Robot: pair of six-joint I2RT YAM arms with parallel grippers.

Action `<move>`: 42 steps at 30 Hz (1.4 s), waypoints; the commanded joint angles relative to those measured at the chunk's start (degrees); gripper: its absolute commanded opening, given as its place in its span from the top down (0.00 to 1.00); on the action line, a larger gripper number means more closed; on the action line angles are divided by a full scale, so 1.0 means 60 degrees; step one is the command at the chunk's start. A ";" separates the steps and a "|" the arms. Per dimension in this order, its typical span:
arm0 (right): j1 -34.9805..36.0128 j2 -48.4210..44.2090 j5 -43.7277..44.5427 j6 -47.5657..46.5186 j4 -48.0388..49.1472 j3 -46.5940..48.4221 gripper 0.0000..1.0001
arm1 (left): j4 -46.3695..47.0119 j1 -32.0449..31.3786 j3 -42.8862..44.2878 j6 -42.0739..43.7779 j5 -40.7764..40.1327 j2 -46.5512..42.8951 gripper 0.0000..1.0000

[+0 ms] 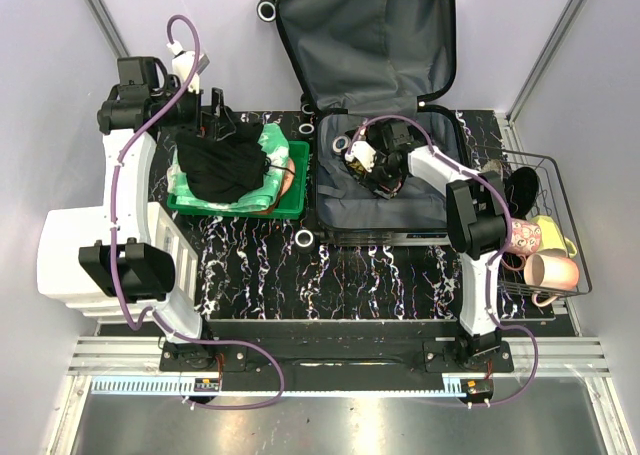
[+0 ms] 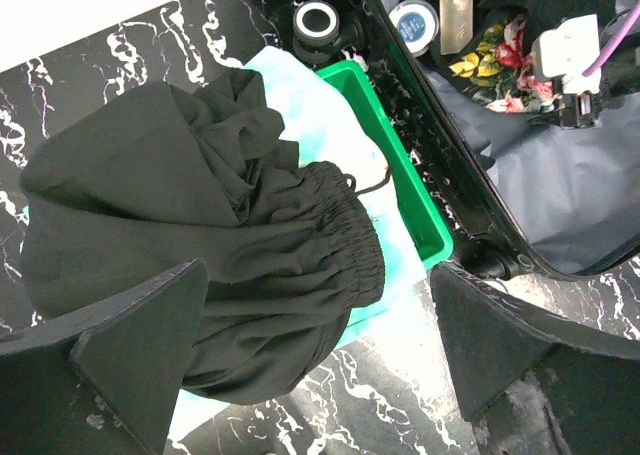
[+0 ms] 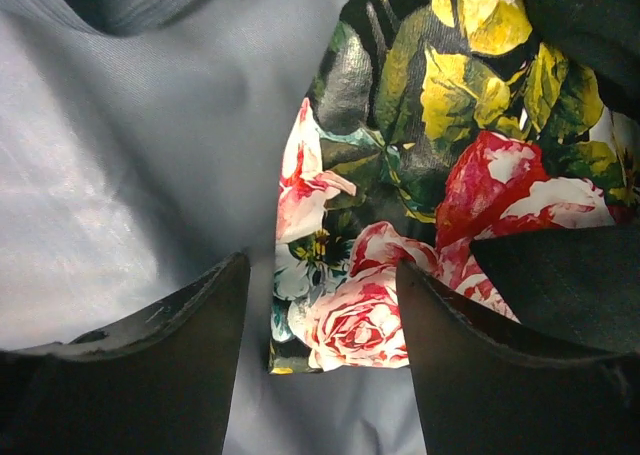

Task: Open, take out, and arrange the luggage

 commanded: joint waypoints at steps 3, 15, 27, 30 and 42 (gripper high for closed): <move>0.0069 0.0125 0.1817 -0.0297 0.0342 -0.0322 0.55 | 0.1014 -0.0067 -0.0056 -0.0359 0.0701 0.0262 0.01; -0.0062 -0.3447 0.0721 0.0787 0.0153 -0.0395 1.00 | 0.3589 -0.2073 -0.2306 0.2291 0.2793 0.0424 0.01; -0.0194 -0.5675 -0.0027 0.0333 -0.0404 -0.1625 1.00 | 0.8644 -0.4402 -0.4318 0.3906 0.3368 0.1418 0.01; -0.0194 -0.5954 -0.0144 0.0391 -0.0550 -0.1743 1.00 | 0.9612 -0.4856 -0.4144 0.3334 0.3206 0.1960 0.01; -0.0194 -0.6950 -0.0394 0.0772 -0.0945 -0.1627 1.00 | 1.2250 -0.5809 -0.3574 0.1956 0.2226 0.4084 0.03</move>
